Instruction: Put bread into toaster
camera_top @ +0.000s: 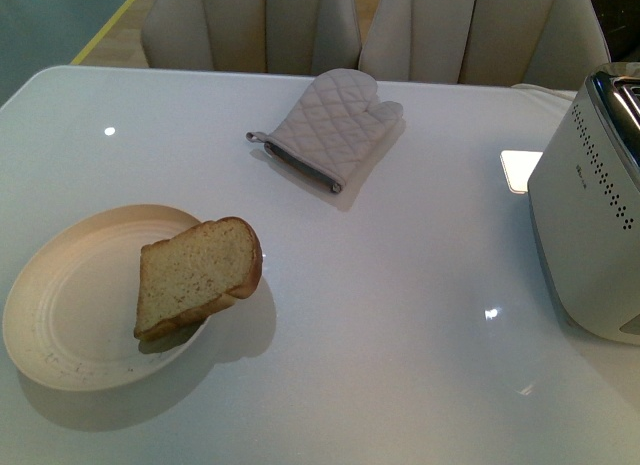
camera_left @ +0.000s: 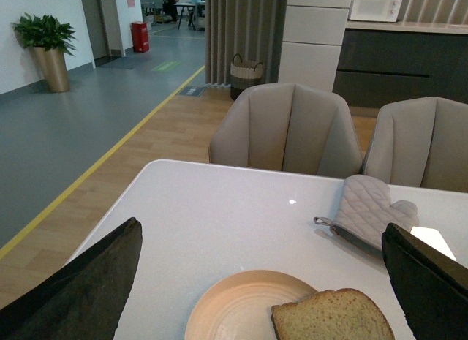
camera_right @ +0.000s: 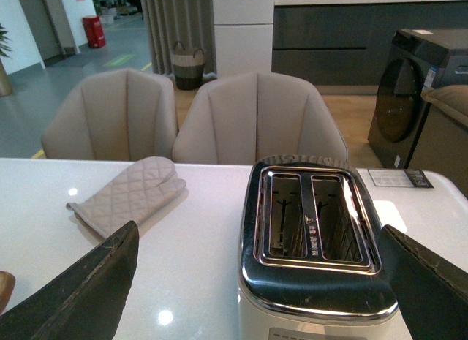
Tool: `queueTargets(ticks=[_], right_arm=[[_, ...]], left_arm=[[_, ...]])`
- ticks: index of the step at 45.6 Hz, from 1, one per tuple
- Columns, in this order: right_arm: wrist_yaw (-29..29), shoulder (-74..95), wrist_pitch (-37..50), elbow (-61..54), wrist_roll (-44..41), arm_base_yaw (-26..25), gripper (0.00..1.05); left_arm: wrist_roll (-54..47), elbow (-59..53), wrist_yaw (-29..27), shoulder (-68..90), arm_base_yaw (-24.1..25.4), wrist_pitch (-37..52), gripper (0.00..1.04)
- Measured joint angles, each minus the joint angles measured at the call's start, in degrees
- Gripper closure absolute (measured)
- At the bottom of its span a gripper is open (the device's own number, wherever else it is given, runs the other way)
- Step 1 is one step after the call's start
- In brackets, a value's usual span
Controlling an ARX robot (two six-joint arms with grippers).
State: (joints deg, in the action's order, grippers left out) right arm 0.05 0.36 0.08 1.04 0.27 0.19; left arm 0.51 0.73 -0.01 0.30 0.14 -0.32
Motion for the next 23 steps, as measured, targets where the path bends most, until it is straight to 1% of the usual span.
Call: queueTargets(ticks=[23], right_arm=[[0.00, 0.00, 0.00, 0.00, 0.00, 0.00, 0.09]], left_arm=[[0.02, 0.02, -0.04, 0.09, -0.02, -0.11, 0.07]])
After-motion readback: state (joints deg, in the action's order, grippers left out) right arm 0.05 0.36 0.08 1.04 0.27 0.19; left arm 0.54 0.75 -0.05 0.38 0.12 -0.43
